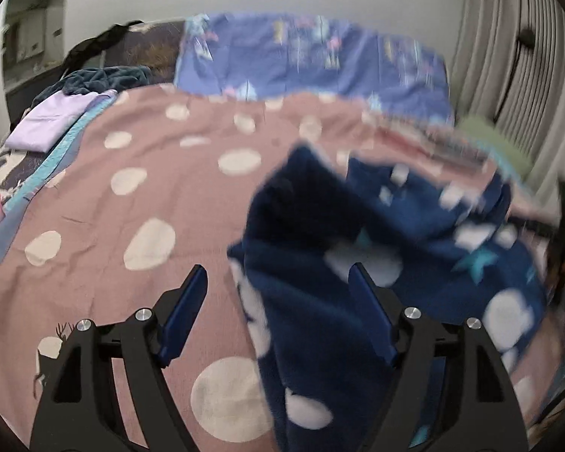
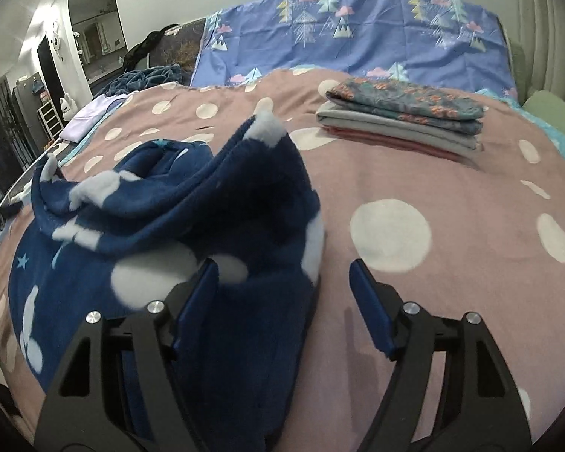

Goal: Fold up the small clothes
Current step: 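Fold the hem toward the collar with both tools and release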

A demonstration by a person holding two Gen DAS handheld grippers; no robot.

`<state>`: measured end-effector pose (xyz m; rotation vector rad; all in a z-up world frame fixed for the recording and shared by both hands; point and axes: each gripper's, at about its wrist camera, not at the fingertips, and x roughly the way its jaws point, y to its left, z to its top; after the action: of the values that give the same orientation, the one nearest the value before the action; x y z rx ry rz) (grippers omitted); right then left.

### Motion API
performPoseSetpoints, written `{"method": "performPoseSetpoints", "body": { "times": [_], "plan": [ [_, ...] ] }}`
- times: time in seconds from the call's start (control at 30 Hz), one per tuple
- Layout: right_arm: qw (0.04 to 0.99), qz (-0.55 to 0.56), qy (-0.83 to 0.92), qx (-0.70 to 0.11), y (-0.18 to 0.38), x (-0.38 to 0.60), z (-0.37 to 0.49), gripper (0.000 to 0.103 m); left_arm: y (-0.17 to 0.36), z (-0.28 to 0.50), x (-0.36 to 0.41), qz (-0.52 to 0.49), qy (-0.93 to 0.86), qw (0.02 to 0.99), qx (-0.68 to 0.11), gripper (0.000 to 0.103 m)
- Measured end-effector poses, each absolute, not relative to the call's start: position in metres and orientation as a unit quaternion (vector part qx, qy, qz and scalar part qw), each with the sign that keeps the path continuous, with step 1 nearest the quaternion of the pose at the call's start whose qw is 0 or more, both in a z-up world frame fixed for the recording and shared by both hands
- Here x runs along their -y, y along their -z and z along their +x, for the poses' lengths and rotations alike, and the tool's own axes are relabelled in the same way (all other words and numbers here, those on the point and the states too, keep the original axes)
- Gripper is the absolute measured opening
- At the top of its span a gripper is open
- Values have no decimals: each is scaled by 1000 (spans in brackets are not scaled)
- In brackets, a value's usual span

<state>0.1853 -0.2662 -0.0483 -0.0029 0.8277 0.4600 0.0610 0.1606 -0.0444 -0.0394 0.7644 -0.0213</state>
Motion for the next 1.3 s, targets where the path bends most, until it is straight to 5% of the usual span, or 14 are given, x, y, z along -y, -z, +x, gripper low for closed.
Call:
{"method": "performPoseSetpoints", "body": {
  "times": [0.33,0.4,0.47,0.5,0.57,0.67,1.0,1.1,1.23,1.3],
  "plan": [
    [859,64,-258,-438,53,255,262,74,63,154,-170,34,15,912,-408,81],
    [849,104,-269,-443,55,259,272,63,67,176,-184,-9,20,908,-419,82],
    [835,137,-282,-453,61,261,280,32,73,191,-191,-56,33,900,-432,82],
    [825,154,-285,-463,66,262,285,27,77,197,-198,-95,46,894,-436,80],
    [819,167,-285,-470,72,265,290,19,83,202,-204,-149,75,885,-435,42],
    [811,187,-293,-471,74,268,293,16,88,203,-210,-196,92,879,-426,11],
    [821,225,-322,-414,41,273,287,18,44,176,-204,-145,73,911,-379,13],
    [819,160,-246,-494,78,254,293,27,86,191,-200,-115,27,884,-451,27],
    [827,207,-245,-461,72,284,270,43,87,167,-195,-94,-21,893,-440,49],
    [836,212,-240,-446,64,305,258,43,68,153,-185,-60,-43,901,-428,49]
  ]
}}
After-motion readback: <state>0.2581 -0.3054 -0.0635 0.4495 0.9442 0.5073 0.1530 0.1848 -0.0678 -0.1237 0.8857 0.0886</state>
